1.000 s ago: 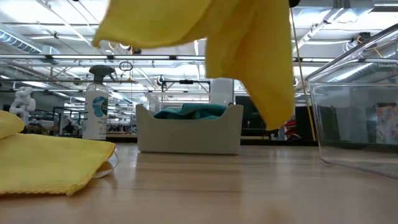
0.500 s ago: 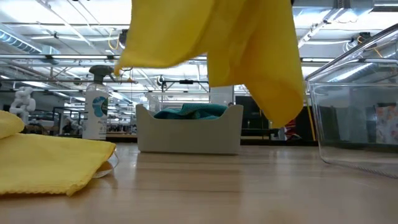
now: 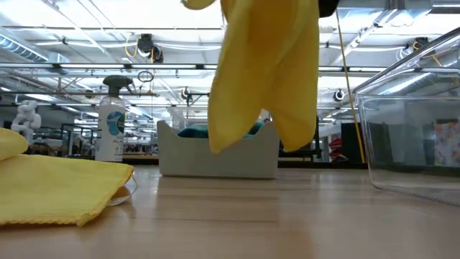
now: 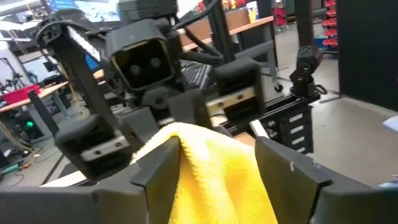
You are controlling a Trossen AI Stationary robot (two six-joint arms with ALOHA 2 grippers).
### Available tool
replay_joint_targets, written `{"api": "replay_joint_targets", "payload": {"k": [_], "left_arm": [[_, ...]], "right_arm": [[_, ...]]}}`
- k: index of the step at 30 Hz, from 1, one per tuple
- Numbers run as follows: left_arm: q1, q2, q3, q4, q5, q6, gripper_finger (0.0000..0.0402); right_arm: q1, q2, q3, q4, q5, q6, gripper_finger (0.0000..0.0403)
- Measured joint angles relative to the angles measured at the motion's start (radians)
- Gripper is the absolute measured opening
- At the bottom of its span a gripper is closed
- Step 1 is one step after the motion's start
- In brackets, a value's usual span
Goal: Sort microfiber towel by color & place in baskets
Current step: Put the top yellow microfiber towel into the bottom transparent bin
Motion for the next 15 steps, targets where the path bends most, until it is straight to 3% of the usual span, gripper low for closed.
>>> {"api": "replay_joint_targets", "payload": {"k": [5, 10, 15], "left_arm": [[-0.035, -0.042, 0.000, -0.031, 0.002, 0.001, 0.0224], [-0.060, -0.095, 0.000, -0.139, -0.017, 0.000, 0.0224], [-0.071, -0.137, 0.001, -0.254, -0.055, -0.001, 0.0224]], "right_arm": [[0.045, -0.063, 0.074, -0.224, 0.013, 0.027, 0.0005], [0.136, -0.101, 0.285, -0.692, 0.096, 0.170, 0.0003], [0.236, -0.100, 0.535, -1.175, 0.103, 0.413, 0.0002]]}}
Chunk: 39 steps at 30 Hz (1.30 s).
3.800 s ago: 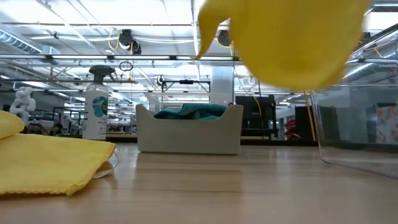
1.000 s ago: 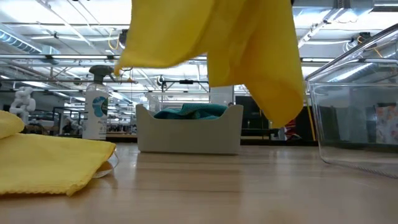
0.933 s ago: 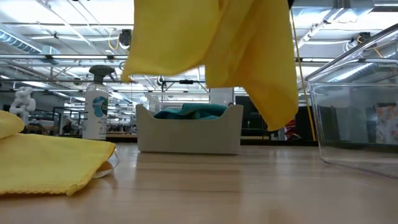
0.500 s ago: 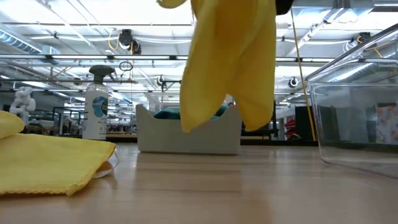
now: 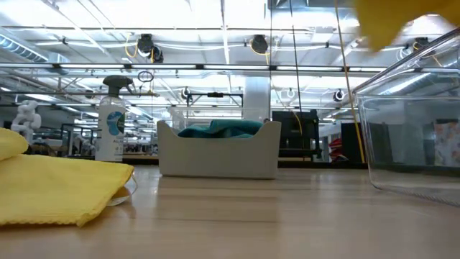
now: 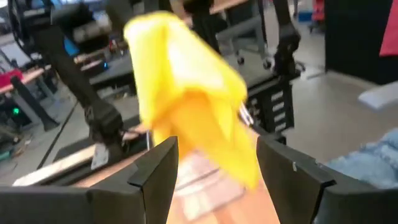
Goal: Sort microfiber towel by color & place in baskets
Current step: Put the top yellow microfiber towel into the bottom transparent bin
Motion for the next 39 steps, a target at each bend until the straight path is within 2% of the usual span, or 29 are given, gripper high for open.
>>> {"api": "replay_joint_targets", "payload": {"k": [6, 10, 15, 19, 23, 30, 35, 39], "left_arm": [[-0.001, -0.012, 0.000, -0.080, -0.025, -0.017, 0.0224], [-0.001, -0.012, 0.000, -0.083, -0.027, -0.038, 0.0224], [-0.003, -0.012, 0.000, -0.116, -0.027, -0.091, 0.0224], [-0.008, -0.012, 0.000, -0.153, -0.027, -0.132, 0.0224], [-0.011, -0.012, 0.000, -0.211, -0.027, -0.194, 0.0224], [-0.046, -0.012, -0.001, -0.354, -0.026, -0.305, 0.0224], [-0.090, -0.012, -0.001, -0.406, -0.026, -0.342, 0.0224], [-0.123, -0.012, -0.011, -0.414, -0.027, -0.385, 0.0224]], "right_arm": [[0.117, 0.000, 0.213, -0.437, -0.029, 0.299, 0.0001], [0.156, 0.006, 0.222, -0.611, -0.054, 0.486, 0.0001], [0.163, 0.063, 0.162, -0.768, -0.097, 0.682, 0.0000], [0.146, 0.107, 0.098, -0.781, -0.114, 0.745, 0.0000], [0.115, 0.148, 0.039, -0.751, -0.174, 0.795, 0.0001], [0.055, 0.248, -0.034, -0.668, -0.403, 0.755, 0.0003], [0.027, 0.330, -0.036, -0.649, -0.384, 0.716, 0.0008], [-0.002, 0.368, -0.036, -0.582, -0.426, 0.674, 0.0044]]}}
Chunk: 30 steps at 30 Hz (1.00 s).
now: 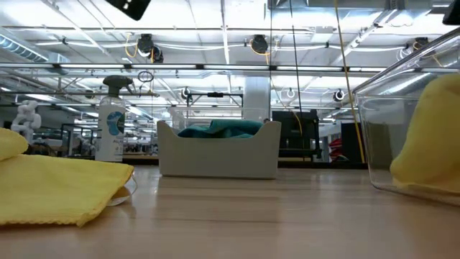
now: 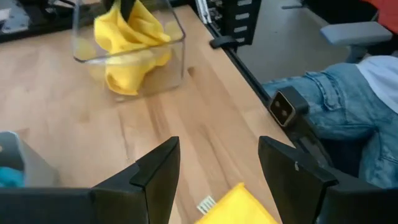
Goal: Sort microfiber towel by color & place in baskets
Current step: Put the top yellow microfiber towel into the bottom transparent bin
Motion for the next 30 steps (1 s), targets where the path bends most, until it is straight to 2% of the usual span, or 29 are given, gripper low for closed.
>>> {"api": "replay_joint_targets", "payload": {"k": [4, 11, 14, 17, 20, 23, 26, 30], "left_arm": [[-0.034, 0.000, -0.022, -0.012, 0.001, -0.045, 0.0224], [-0.073, 0.000, -0.074, -0.022, -0.022, -0.137, 0.0224], [-0.088, 0.000, -0.096, -0.024, -0.034, -0.180, 0.0224], [-0.104, 0.000, -0.111, -0.023, -0.054, -0.211, 0.0224], [-0.125, 0.000, -0.126, -0.021, -0.064, -0.217, 0.0224], [-0.148, 0.000, -0.144, -0.020, -0.091, -0.217, 0.0224], [-0.167, 0.000, -0.158, -0.021, -0.115, -0.217, 0.0224], [-0.183, 0.000, -0.162, -0.021, -0.132, -0.221, 0.0224]], "right_arm": [[-0.007, -0.005, 0.000, 0.013, -0.043, -0.009, 0.0104], [0.009, -0.063, 0.041, 0.017, -0.044, -0.011, 0.0205], [0.025, -0.088, 0.075, 0.020, -0.045, -0.010, 0.0233], [0.049, -0.107, 0.111, 0.008, -0.039, 0.003, 0.0242], [0.073, -0.117, 0.126, -0.058, -0.014, 0.048, 0.0233], [0.103, -0.118, 0.118, -0.155, 0.013, 0.101, 0.0204], [0.119, -0.118, 0.073, -0.184, 0.045, 0.151, 0.0150], [0.123, -0.117, -0.010, -0.106, 0.061, 0.171, 0.0057]]}}
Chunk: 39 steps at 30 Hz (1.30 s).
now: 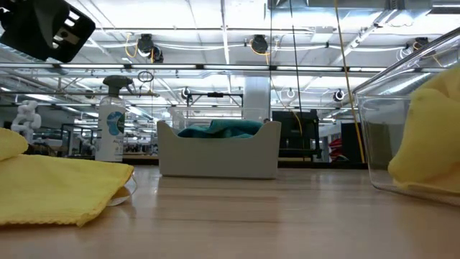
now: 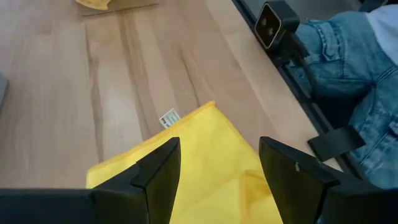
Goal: Sort microfiber towel by color & place in baskets
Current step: Put the top yellow microfiber towel into the bottom transparent bin
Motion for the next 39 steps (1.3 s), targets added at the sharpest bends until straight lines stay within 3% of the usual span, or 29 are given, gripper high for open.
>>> {"api": "replay_joint_targets", "payload": {"k": [3, 9, 13, 18, 25, 30, 39], "left_arm": [[-0.004, 0.000, 0.000, 0.001, -0.002, -0.014, 0.0224], [-0.003, 0.000, 0.000, 0.001, -0.017, -0.040, 0.0224], [-0.004, 0.000, 0.000, 0.001, -0.021, -0.047, 0.0224], [-0.004, 0.000, 0.000, 0.001, -0.021, -0.047, 0.0224], [-0.006, 0.000, 0.000, 0.000, -0.021, -0.048, 0.0224], [-0.023, 0.000, 0.000, -0.001, -0.021, -0.048, 0.0224], [-0.043, 0.000, 0.000, -0.001, -0.023, -0.074, 0.0224]], "right_arm": [[-0.020, 0.000, -0.066, 0.121, 0.001, -0.032, 0.0010], [-0.073, 0.000, -0.164, 0.400, 0.001, -0.179, 0.0015], [-0.108, 0.001, -0.165, 0.480, -0.075, -0.267, 0.0002], [-0.115, 0.001, -0.039, 0.412, -0.081, -0.292, 0.0002], [-0.114, 0.000, 0.070, 0.141, -0.022, -0.209, 0.0001], [-0.135, 0.002, -0.045, 0.160, -0.036, -0.156, 0.0001], [-0.190, 0.003, -0.344, 0.654, -0.111, -0.238, 0.0000]]}}
